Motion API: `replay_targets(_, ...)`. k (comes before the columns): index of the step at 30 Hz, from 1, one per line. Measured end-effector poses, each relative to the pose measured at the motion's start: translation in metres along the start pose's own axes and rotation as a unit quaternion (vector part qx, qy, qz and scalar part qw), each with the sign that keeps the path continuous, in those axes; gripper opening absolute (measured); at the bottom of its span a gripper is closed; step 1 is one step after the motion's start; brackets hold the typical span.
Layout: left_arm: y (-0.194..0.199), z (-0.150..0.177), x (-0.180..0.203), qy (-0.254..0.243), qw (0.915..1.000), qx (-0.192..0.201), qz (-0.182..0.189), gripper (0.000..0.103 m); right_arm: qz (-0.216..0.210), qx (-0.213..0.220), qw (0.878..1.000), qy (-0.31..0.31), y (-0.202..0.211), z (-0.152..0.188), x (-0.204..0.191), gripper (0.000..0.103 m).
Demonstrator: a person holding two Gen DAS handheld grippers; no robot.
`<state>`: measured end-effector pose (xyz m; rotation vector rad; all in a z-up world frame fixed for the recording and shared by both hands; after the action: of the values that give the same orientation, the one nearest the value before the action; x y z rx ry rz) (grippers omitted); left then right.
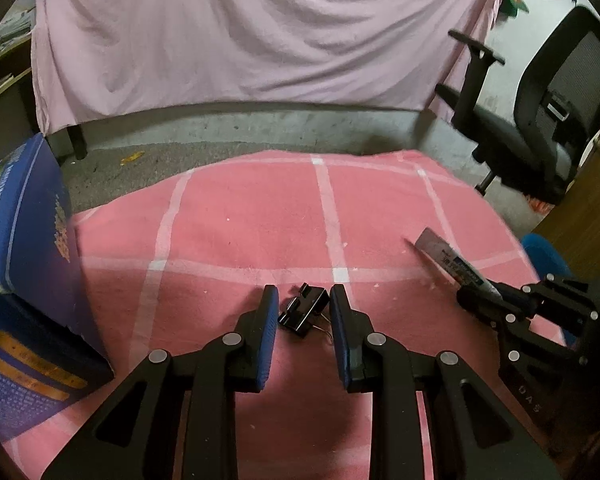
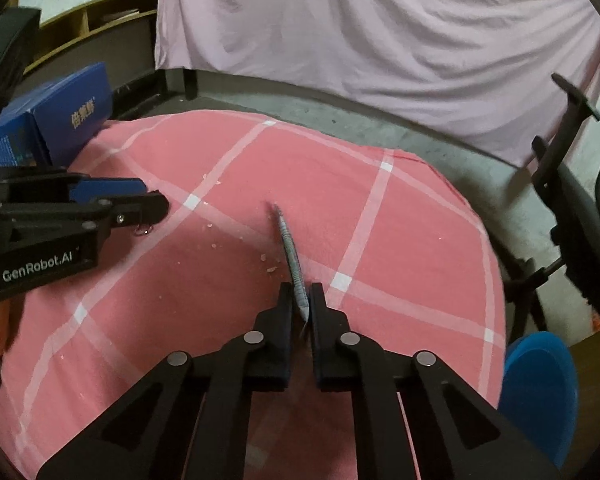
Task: Collect trash
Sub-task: 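Grasp the white sachet with the right tool while the left tool holds the binder clip, then lift the binder clip and sachet and carry both over the blue bucket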
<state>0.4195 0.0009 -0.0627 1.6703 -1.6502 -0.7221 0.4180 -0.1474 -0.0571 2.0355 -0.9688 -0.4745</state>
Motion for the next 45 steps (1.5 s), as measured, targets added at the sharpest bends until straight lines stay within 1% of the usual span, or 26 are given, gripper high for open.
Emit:
replay_targets(1, 0.004, 0.001, 0.0, 0.004, 0.9999, 0.009, 0.006, 0.022, 0.006, 0.006, 1.0, -0.002, 0.003, 0.001, 0.001, 0.004)
replay_targets(3, 0.014, 0.001, 0.003, 0.008, 0.9995, 0.03, 0.0, 0.022, 0.018, 0.031, 0.999, -0.006, 0.014, 0.003, 0.002, 0.004)
replay_targets(5, 0.026, 0.002, 0.01, 0.011, 0.9981, 0.06, -0.009, 0.022, 0.036, 0.071, 0.997, -0.014, 0.03, 0.004, 0.003, 0.004)
replay_targets(8, 0.048, 0.008, 0.019, 0.023, 0.9932, 0.114, -0.001, 0.022, 0.053, 0.13, 0.99, -0.032, 0.054, 0.011, 0.007, 0.004)
replay_targets(10, 0.063, 0.012, 0.029, 0.022, 0.9886, 0.149, 0.008, 0.022, 0.054, 0.163, 0.984, -0.051, 0.07, 0.016, 0.011, 0.004)
replay_targets(11, 0.068, 0.014, 0.034, 0.018, 0.9869, 0.16, 0.008, 0.022, 0.051, 0.178, 0.981, -0.064, 0.078, 0.019, 0.015, 0.004)
replay_targets(13, 0.073, 0.017, 0.045, 0.004, 0.985, 0.172, 0.004, 0.022, 0.038, 0.187, 0.978, -0.085, 0.086, 0.023, 0.022, 0.004)
replay_targets(15, 0.071, 0.019, 0.051, -0.002, 0.9872, 0.159, -0.001, 0.022, 0.013, 0.183, 0.978, -0.1, 0.087, 0.026, 0.025, 0.004)
replay_targets(17, 0.065, 0.018, 0.049, 0.008, 0.9899, 0.141, -0.009, 0.022, -0.008, 0.179, 0.978, -0.109, 0.086, 0.026, 0.03, 0.004)
replay_targets(19, 0.056, 0.016, 0.042, 0.028, 0.9928, 0.116, -0.01, 0.022, -0.016, 0.158, 0.98, -0.122, 0.078, 0.023, 0.037, 0.006)
replay_targets(20, 0.052, 0.015, 0.042, 0.036, 0.9937, 0.106, -0.009, 0.022, -0.017, 0.147, 0.981, -0.127, 0.074, 0.021, 0.036, 0.009)
replay_targets(22, 0.041, 0.013, 0.035, 0.053, 0.9954, 0.08, -0.003, 0.022, -0.031, 0.123, 0.982, -0.137, 0.062, 0.017, 0.041, 0.019)
replay_targets(23, 0.039, 0.013, 0.032, 0.058, 0.9958, 0.071, 0.001, 0.022, -0.037, 0.112, 0.983, -0.14, 0.057, 0.015, 0.042, 0.03)
replay_targets(26, 0.03, 0.01, 0.025, 0.07, 0.9966, 0.042, 0.013, 0.022, -0.041, 0.084, 0.986, -0.134, 0.042, 0.011, 0.045, 0.036)
replay_targets(28, 0.024, 0.009, 0.021, 0.077, 0.9965, 0.025, 0.022, 0.022, -0.03, 0.059, 0.991, -0.118, 0.029, 0.006, 0.039, 0.036)
replay_targets(31, 0.017, 0.007, 0.016, 0.086, 0.9958, 0.006, 0.03, 0.022, -0.002, 0.012, 0.995, -0.096, 0.008, 0.005, 0.033, 0.036)
replay_targets(32, 0.016, 0.006, 0.015, 0.088, 0.9956, 0.003, 0.033, 0.022, 0.005, 0.001, 0.996, -0.09, 0.003, 0.004, 0.032, 0.036)
replay_targets(33, 0.017, 0.006, 0.014, 0.088, 0.9955, 0.003, 0.035, 0.022, 0.008, -0.001, 0.996, -0.086, 0.002, 0.005, 0.033, 0.036)
replay_targets(35, 0.018, 0.005, 0.016, 0.082, 0.9959, 0.003, 0.038, 0.022, 0.006, -0.004, 0.996, -0.086, -0.001, 0.006, 0.035, 0.034)
replay_targets(37, 0.018, 0.006, 0.017, 0.079, 0.9961, 0.004, 0.039, 0.022, -0.011, -0.002, 0.995, -0.098, -0.001, 0.008, 0.04, 0.023)
replay_targets(38, 0.018, 0.006, 0.016, 0.078, 0.9962, 0.004, 0.039, 0.022, -0.021, 0.002, 0.994, -0.11, 0.0, 0.01, 0.045, 0.02)
replay_targets(40, 0.019, 0.005, 0.016, 0.075, 0.9964, 0.005, 0.039, 0.022, -0.035, 0.009, 0.991, -0.126, 0.002, 0.012, 0.052, 0.018)
replay_targets(42, 0.019, 0.006, 0.019, 0.07, 0.9967, 0.008, 0.04, 0.022, -0.037, 0.017, 0.991, -0.131, 0.006, 0.013, 0.052, 0.016)
replay_targets(44, 0.022, 0.007, 0.022, 0.066, 0.9969, 0.019, 0.04, 0.022, -0.034, 0.035, 0.991, -0.126, 0.014, 0.013, 0.049, 0.016)
replay_targets(45, 0.024, 0.006, 0.024, 0.064, 0.9969, 0.028, 0.037, 0.022, -0.033, 0.053, 0.991, -0.12, 0.021, 0.013, 0.047, 0.016)
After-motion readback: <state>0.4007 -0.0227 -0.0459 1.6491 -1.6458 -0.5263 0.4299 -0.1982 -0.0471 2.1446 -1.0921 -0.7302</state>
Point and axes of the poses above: each gripper's, at about its wrist camera, not at the fingertips, and y roughly against the way its jaws point, x to its right, z to its underside, the point moved 2 cm from there along -y, roughly the way its jaws point, and after that the axes turned 8 degrees about -z, right-handed, at the moved point
